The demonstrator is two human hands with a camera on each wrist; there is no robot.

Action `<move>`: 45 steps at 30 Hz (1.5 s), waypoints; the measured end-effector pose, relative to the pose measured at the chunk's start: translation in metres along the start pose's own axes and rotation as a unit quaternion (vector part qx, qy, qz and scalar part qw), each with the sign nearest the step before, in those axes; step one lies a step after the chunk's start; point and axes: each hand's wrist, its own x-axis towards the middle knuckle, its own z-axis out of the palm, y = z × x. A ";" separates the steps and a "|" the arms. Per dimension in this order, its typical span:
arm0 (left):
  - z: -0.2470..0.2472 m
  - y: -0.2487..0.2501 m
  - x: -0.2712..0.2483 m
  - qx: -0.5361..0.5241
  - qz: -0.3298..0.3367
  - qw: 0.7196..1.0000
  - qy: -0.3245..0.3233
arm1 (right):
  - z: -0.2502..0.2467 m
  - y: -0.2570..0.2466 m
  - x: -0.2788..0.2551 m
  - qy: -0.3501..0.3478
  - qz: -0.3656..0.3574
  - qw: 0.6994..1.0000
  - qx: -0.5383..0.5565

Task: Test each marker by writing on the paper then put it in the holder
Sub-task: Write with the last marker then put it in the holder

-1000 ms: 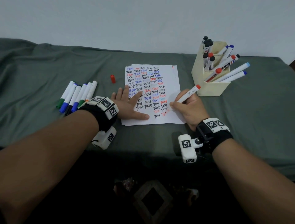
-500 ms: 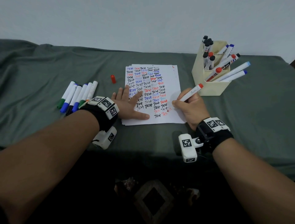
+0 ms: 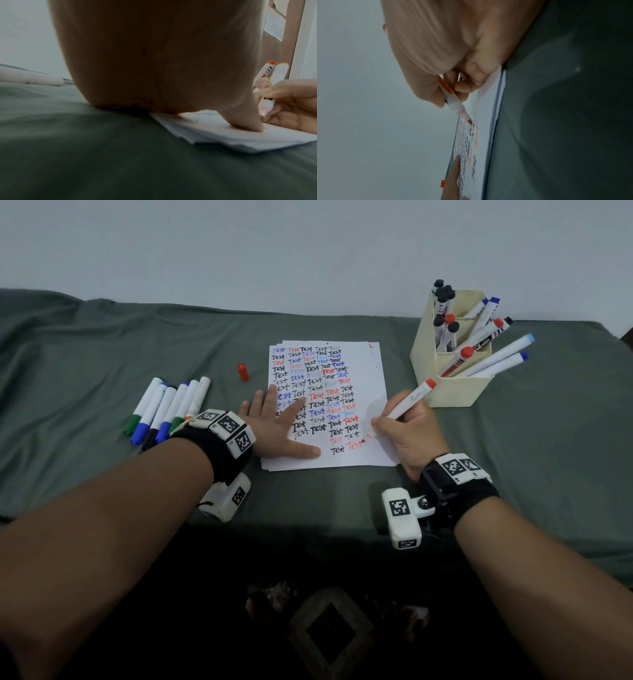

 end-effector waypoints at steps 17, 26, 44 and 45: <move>-0.040 -0.041 0.037 0.017 -0.086 0.952 0.295 | -0.003 0.001 0.005 -0.005 0.076 0.968 0.239; -0.065 -0.058 0.052 -0.017 -0.103 0.968 0.229 | -0.002 -0.001 0.003 -0.006 0.082 0.971 0.223; -0.041 0.040 0.019 -0.171 0.151 0.950 0.214 | -0.004 -0.003 0.002 -0.044 0.080 0.980 0.178; -0.040 0.042 0.018 -0.173 0.155 0.950 0.211 | -0.004 -0.002 0.002 -0.044 0.079 0.980 0.179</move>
